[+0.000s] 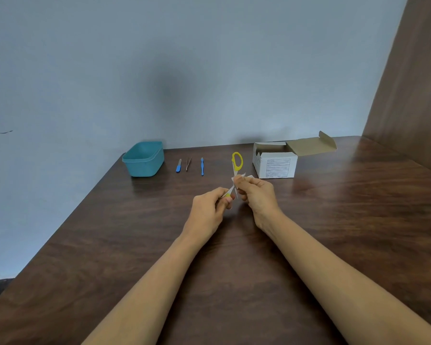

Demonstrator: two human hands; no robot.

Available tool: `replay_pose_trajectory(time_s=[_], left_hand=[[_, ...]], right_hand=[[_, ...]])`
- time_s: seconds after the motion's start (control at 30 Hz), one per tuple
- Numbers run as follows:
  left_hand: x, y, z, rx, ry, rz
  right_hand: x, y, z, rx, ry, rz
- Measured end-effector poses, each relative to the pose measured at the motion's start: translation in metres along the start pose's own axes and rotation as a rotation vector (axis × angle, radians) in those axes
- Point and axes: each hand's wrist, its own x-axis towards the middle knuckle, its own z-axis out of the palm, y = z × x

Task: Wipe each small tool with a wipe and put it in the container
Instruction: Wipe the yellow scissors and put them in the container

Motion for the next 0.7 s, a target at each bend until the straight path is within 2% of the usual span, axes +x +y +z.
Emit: replay_pose_trajectory(time_s=[0.13,0.37,0.53,0.7], left_hand=[[0.0004,0.0040,0.0031,-0.003,-0.024,0.001],[-0.0010,0.0005,-0.0020,0.017,-0.012,-0.020],[-0.0001,0.0042,0.0019,0.021,-0.022,-0.024],[-0.0014,0.0041,0.0016,0.009,-0.018,-0.031]], right_hand=[[0.0054,-0.0017,-0.0007,0.149,0.095,0.032],[0.0030,0.0030,-0.0044,-0.041,-0.048,0.001],[0.0044,-0.0001,-0.0048,0.031,0.003,0.031],[0.0031,-0.0003,-0.0022,0.053,0.077,-0.014]])
